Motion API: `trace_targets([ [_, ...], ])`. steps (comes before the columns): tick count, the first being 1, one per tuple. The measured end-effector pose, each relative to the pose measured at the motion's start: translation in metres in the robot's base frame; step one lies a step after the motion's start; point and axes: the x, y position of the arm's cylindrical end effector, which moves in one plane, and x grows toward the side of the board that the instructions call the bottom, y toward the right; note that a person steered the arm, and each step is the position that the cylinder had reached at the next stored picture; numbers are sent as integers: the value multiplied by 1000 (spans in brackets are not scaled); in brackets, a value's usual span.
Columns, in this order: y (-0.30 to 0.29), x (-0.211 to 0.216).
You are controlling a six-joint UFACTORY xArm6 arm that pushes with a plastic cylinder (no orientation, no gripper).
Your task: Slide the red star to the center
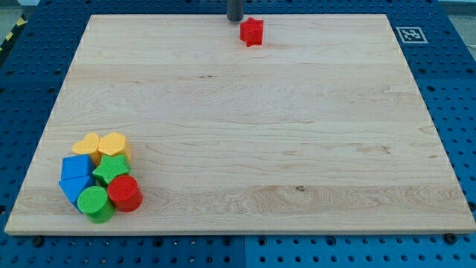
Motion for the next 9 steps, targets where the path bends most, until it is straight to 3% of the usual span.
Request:
trace_targets([
  [4, 68, 61],
  [6, 74, 103],
  [9, 24, 79],
])
